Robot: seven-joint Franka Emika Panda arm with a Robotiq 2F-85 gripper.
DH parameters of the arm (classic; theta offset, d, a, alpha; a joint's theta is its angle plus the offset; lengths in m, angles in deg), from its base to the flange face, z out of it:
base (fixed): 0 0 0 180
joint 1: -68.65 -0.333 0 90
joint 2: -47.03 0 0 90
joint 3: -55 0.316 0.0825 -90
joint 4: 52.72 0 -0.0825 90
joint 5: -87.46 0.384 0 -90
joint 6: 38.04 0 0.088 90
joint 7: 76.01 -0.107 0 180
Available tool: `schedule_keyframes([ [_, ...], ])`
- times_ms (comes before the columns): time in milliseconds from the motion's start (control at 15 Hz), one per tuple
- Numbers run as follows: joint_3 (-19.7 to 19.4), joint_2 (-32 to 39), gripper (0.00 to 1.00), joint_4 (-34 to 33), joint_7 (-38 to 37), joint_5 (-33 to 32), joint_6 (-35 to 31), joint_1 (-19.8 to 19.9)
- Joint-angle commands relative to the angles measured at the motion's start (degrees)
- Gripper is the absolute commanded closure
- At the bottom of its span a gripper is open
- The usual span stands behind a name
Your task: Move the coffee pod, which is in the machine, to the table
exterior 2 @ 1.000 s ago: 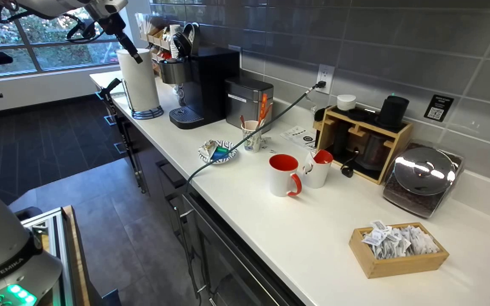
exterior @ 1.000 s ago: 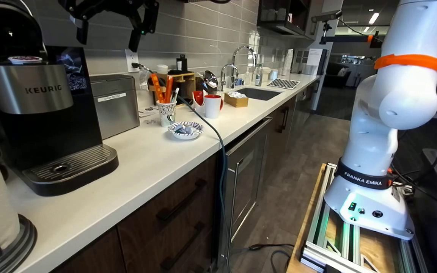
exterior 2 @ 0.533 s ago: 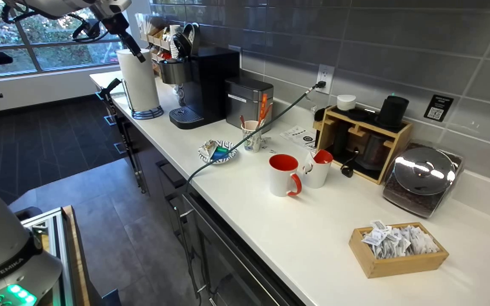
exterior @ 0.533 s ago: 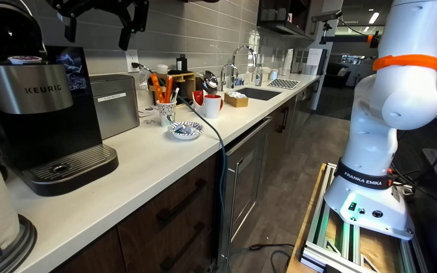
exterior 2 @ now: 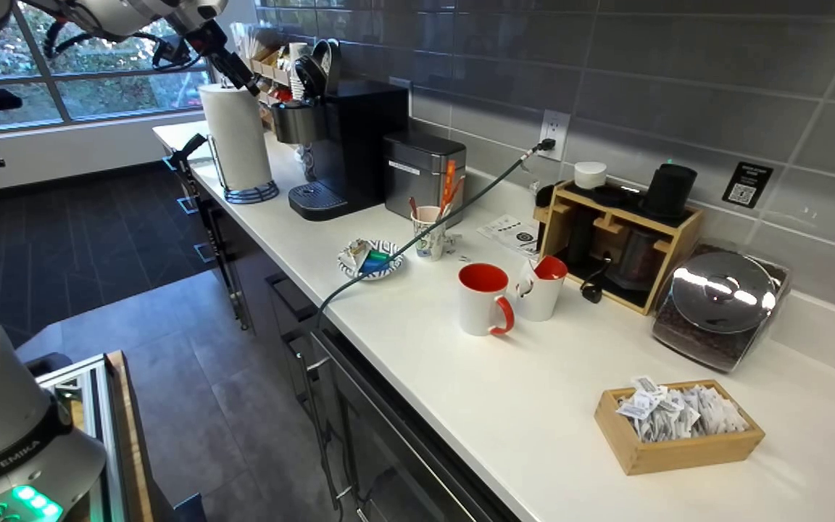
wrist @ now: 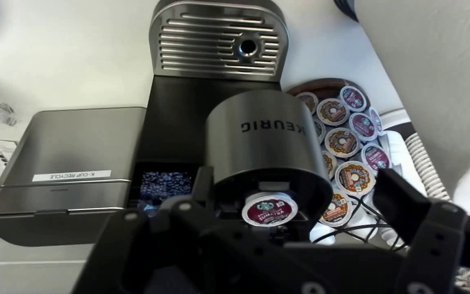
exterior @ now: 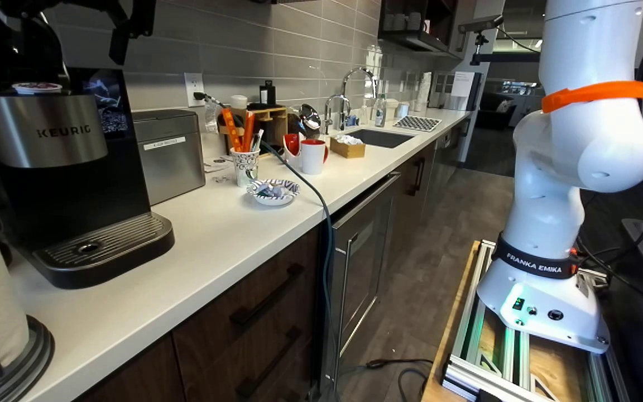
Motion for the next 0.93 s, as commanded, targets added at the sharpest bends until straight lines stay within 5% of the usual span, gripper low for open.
schedule_keyframes([
  [0, -4.5, 10.0, 0.0, -13.0, 1.2, -4.7, 6.5, -6.1],
  [333, -10.0, 18.2, 0.0, -26.1, 6.4, -3.3, 11.0, -11.9],
  [867, -15.1, 23.3, 0.0, -37.1, 18.1, 8.9, 14.9, -13.9],
])
